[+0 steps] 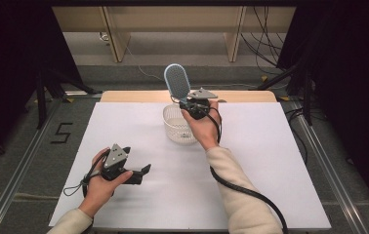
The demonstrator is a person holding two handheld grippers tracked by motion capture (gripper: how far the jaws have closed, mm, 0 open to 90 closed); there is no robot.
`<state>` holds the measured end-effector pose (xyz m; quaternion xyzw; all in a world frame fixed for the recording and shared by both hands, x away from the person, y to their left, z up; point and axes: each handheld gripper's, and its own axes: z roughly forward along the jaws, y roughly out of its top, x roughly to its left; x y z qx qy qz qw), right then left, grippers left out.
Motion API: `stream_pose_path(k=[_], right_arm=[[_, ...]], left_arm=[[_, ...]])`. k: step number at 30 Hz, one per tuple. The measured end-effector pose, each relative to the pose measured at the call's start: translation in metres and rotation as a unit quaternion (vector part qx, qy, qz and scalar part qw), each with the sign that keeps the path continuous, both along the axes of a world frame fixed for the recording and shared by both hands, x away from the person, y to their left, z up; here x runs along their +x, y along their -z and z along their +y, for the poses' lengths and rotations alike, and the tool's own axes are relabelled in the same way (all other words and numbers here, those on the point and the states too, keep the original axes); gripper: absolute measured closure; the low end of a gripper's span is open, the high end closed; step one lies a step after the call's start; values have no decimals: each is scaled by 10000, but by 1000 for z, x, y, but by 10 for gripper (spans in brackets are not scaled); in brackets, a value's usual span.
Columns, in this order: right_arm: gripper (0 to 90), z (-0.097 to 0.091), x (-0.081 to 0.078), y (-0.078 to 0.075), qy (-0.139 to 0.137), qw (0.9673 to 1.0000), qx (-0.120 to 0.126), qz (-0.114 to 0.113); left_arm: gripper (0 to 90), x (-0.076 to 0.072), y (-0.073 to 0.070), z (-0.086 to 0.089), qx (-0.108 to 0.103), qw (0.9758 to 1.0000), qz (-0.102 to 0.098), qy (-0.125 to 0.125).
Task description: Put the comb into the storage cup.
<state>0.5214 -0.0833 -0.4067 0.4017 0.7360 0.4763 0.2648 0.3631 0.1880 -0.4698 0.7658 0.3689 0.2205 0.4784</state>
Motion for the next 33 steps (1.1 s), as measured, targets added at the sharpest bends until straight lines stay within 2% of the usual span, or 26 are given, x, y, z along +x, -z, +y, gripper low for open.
stream_pose_path(k=[33], right_arm=[[705,1,0,9,-44,9998,-119,122]], left_arm=[[11,0,0,0,-6,10000,-1,-14]])
